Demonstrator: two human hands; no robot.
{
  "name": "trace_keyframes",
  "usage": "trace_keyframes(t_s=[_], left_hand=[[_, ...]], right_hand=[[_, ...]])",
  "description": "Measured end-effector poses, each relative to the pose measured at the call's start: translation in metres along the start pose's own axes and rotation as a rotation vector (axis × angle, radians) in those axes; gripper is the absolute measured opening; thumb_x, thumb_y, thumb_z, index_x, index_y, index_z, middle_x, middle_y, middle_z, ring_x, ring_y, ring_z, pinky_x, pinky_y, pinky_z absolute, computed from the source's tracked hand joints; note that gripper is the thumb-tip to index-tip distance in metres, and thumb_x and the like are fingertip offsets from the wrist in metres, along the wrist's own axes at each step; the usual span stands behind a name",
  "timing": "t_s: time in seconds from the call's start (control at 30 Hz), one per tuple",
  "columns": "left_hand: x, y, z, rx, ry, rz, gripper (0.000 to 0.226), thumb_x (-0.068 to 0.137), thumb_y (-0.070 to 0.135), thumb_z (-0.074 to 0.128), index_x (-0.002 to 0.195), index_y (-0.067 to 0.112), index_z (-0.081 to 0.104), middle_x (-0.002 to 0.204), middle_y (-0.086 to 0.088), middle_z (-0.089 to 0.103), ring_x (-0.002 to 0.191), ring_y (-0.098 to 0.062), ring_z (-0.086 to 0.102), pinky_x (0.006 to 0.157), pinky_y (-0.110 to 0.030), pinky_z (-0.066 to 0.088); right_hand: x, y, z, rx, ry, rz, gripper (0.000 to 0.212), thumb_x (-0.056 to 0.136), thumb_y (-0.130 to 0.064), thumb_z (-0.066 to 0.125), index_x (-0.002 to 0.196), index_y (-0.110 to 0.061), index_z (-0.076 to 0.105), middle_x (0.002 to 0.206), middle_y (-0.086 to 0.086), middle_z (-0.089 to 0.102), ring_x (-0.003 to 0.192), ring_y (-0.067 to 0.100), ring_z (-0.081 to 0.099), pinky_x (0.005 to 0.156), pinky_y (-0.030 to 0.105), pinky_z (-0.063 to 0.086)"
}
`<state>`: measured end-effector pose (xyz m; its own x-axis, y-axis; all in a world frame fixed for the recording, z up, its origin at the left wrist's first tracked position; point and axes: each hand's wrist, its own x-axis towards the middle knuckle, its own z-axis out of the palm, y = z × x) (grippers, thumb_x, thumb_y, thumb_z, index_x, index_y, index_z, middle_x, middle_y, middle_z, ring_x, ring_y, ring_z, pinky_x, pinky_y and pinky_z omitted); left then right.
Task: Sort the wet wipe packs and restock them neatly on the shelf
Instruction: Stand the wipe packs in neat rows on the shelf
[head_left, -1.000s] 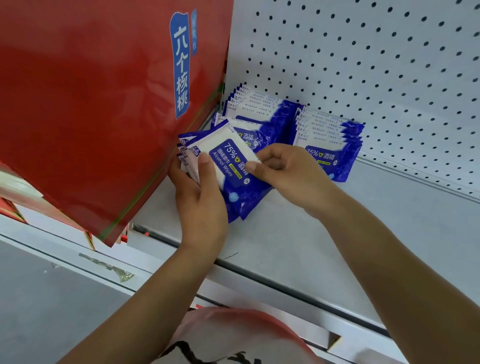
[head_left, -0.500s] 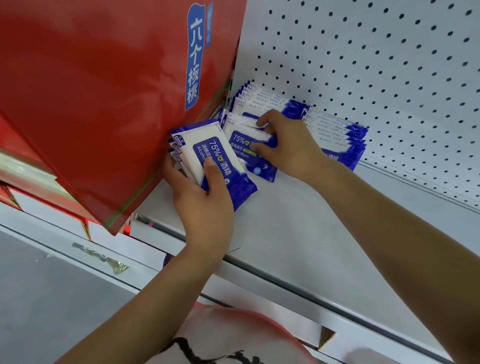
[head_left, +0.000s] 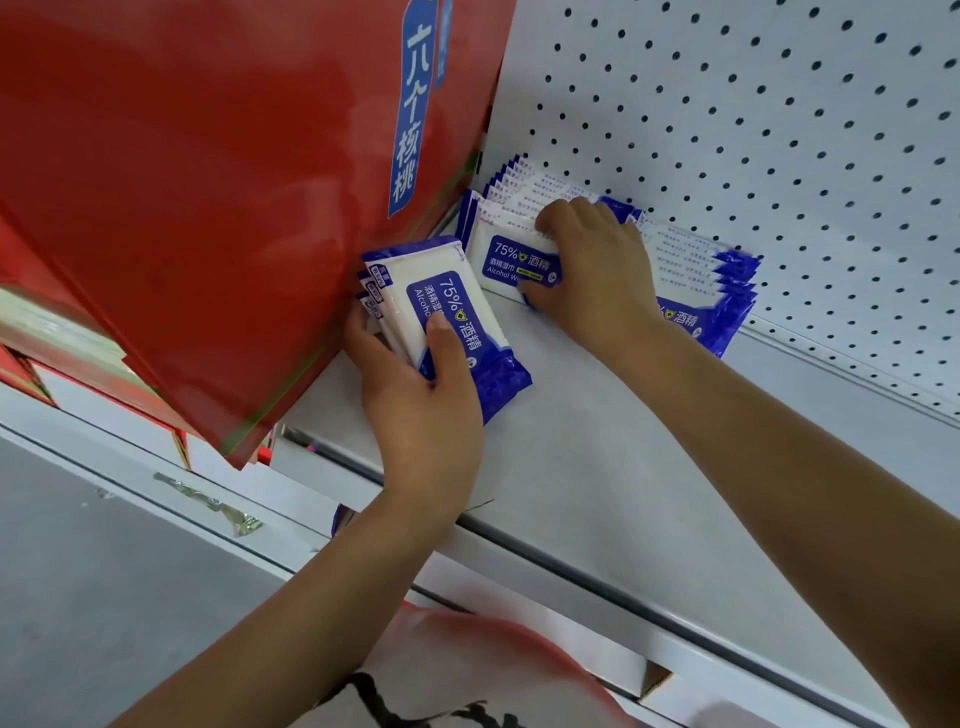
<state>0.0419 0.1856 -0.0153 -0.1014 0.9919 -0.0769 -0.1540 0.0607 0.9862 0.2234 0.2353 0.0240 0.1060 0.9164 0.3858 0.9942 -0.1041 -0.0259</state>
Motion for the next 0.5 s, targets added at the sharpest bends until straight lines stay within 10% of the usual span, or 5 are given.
trace_keyframes(t_s=[0.5], left_hand=[[-0.001, 0.008, -0.002, -0.009, -0.025, -0.03, 0.061, 0.099, 0.033, 0.063, 0.151, 0.03, 0.031, 0.112, 0.029, 0.052, 0.099, 0.001, 0.064, 0.06, -0.011, 0.054]], right_hand=[[-0.021, -0.003, -0.011, 0.118, 0.144, 0.136, 0.05, 0.083, -0.047, 0.076, 0.119, -0.016, 0.06, 0.121, 0.004, 0.06, 0.116, 0.023, 0.051, 0.097, 0.037, 0.038]])
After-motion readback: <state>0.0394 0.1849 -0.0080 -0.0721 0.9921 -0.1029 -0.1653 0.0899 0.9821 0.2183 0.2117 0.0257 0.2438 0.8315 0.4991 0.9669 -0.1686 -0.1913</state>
